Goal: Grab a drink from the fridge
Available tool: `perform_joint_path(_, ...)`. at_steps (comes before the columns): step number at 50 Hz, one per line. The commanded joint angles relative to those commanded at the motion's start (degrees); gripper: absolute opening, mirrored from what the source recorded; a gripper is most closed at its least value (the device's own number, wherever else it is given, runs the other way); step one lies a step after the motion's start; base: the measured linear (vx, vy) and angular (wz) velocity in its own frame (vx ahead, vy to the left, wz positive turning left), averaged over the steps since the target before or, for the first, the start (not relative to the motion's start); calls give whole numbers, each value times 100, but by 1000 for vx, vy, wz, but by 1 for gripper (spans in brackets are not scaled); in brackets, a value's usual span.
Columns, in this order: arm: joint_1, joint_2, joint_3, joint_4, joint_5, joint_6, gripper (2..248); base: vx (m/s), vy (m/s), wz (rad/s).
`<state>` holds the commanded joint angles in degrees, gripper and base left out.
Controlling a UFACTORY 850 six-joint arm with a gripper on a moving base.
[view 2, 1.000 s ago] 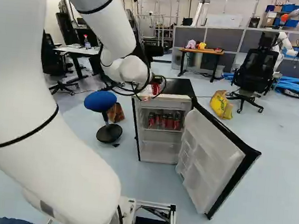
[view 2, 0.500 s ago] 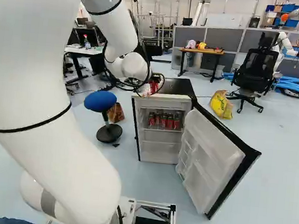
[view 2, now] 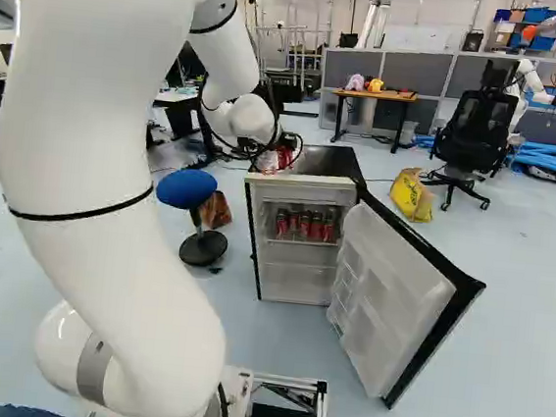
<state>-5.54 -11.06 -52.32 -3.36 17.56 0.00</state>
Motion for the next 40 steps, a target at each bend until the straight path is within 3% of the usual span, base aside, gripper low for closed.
perform_joint_path(40, 168, -967, -1127, 808, -141, 0, 92, 0, 0, 0)
